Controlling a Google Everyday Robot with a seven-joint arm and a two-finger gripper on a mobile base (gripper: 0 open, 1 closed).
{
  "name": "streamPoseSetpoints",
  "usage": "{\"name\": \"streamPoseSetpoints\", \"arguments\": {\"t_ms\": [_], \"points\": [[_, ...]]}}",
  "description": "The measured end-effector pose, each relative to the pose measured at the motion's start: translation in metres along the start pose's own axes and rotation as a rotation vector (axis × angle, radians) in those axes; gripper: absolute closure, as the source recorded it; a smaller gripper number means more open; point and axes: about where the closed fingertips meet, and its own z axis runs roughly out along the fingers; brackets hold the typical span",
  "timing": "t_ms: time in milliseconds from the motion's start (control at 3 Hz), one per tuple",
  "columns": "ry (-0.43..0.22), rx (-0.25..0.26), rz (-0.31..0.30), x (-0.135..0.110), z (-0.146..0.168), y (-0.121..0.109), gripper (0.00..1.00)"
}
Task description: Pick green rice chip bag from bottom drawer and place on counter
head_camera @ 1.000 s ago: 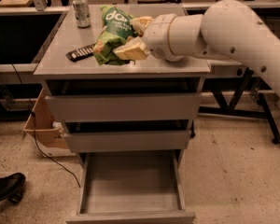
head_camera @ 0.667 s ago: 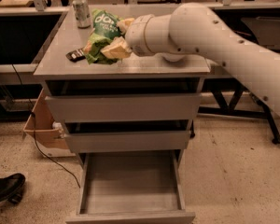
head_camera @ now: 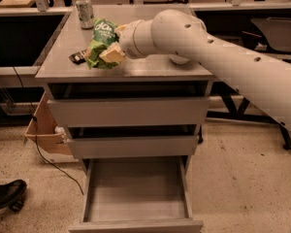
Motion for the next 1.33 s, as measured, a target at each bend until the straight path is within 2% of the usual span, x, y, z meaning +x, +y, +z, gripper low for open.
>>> {"name": "streamPoseSetpoints", "arguments": {"t_ms": [333, 667, 1333], "points": [[0.016, -0.007, 0.018, 0.019, 0.017, -0.005, 0.84], [0.011, -0.013, 0.022, 0.028, 0.024, -0.008, 0.61], [-0.019, -0.033, 0.013, 0.029, 0.030, -0.004, 0.14]]}}
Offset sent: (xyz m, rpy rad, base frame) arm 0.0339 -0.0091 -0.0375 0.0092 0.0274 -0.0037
